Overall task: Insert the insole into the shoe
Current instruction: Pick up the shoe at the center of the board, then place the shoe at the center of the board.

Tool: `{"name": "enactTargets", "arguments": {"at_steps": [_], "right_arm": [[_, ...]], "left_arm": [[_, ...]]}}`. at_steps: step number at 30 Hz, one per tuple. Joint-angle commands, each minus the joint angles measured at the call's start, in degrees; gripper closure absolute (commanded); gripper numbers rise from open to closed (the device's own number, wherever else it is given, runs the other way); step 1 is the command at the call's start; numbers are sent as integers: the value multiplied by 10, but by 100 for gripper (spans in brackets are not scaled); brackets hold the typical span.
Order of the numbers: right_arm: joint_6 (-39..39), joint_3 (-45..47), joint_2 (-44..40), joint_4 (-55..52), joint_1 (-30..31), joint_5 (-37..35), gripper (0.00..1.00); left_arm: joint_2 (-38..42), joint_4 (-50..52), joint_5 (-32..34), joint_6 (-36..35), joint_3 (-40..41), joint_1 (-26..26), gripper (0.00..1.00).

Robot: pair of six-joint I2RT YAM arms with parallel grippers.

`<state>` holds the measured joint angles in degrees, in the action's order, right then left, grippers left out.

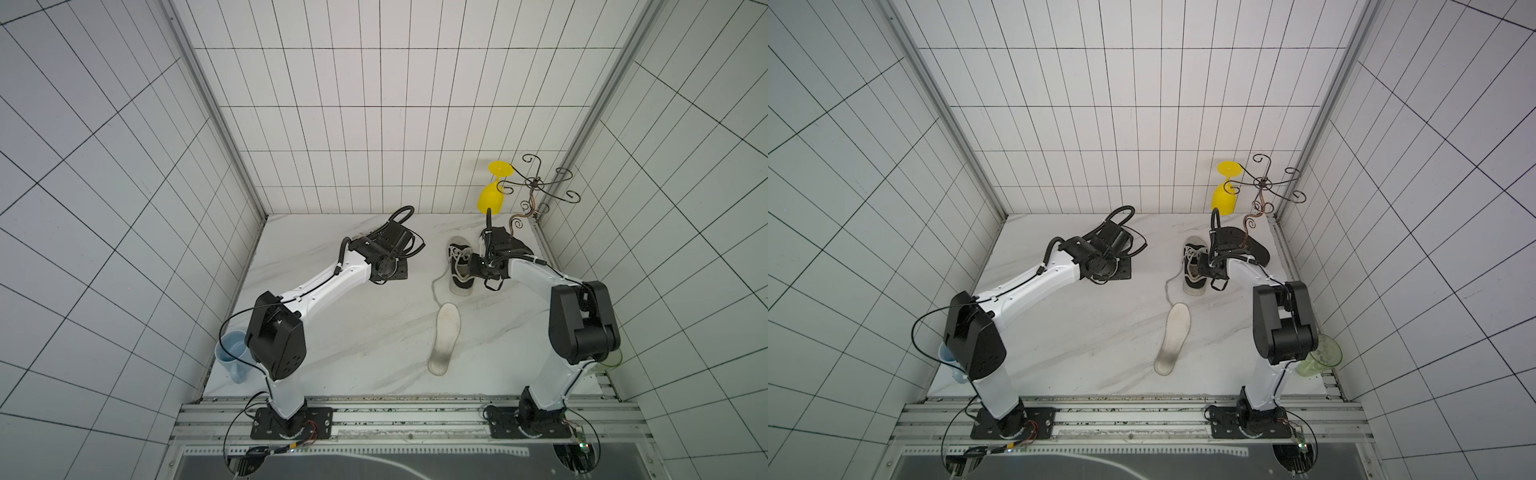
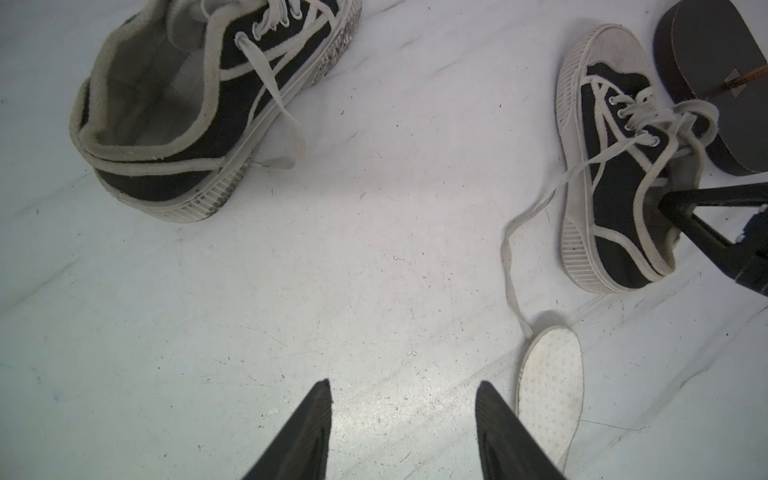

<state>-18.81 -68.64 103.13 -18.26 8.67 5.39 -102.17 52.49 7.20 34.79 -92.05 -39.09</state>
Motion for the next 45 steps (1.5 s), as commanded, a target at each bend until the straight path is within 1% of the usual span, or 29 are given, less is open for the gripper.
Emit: {"name": "enactTargets", "arguments": {"at_steps": [1, 2, 6, 9, 13, 15, 18, 24, 28, 30, 32, 36, 38, 39, 40, 41, 43, 44, 45], "right_arm": [[27, -17, 5, 28, 5, -13, 97], [33, -17, -1, 33, 7, -13, 100], [57, -28, -36, 32, 29, -16, 100], [58, -41, -59, 18, 59, -1, 100], [17, -33, -76, 29, 111, 50, 100], [-15, -27, -79, 36, 143, 49, 100], [-76, 4, -89, 82, 180, 58, 100], [-194, 83, -117, 154, 224, 94, 100], [-276, 158, -121, 215, 256, 110, 100], [-304, 188, -111, 252, 271, 114, 100], [-323, 212, -103, 285, 284, 110, 100], [-325, 218, -97, 291, 307, 97, 100], [-319, 215, -91, 285, 310, 100, 100], [-318, 214, -90, 278, 310, 97, 99], [-313, 213, -90, 272, 310, 92, 94], [-307, 211, -90, 262, 310, 85, 88], [-291, 199, -90, 238, 309, 76, 77], [-286, 189, -90, 224, 309, 69, 73], [-278, 181, -89, 215, 309, 62, 70]], "left_arm": [[2, 2, 29, -19, -11, 3, 45], [3, 5, 31, -19, -10, 6, 45], [15, 6, 15, -28, -1, 30, 45], [24, 5, 0, -48, -5, 48, 45], [27, 33, 4, -70, -35, 59, 45], [29, 44, 6, -71, -43, 59, 44], [36, 52, -4, -64, -41, 59, 44], [58, 48, -34, -31, 13, 54, 44], [90, 29, -38, 18, 86, 29, 43], [104, -4, -62, 45, 129, 29, 42], [112, -29, -87, 65, 160, 23, 42], [112, -34, -55, 76, 196, 2, 42], [111, -78, -63, 71, 223, 0, 41], [107, -89, -64, 70, 228, 0, 41], [99, -100, -69, 65, 227, 0, 41], [88, -101, -70, 63, 220, -1, 41], [71, -99, -63, 60, 202, -8, 42], [65, -95, -49, 57, 192, -13, 42], [58, -90, -39, 54, 185, -16, 42]]}}
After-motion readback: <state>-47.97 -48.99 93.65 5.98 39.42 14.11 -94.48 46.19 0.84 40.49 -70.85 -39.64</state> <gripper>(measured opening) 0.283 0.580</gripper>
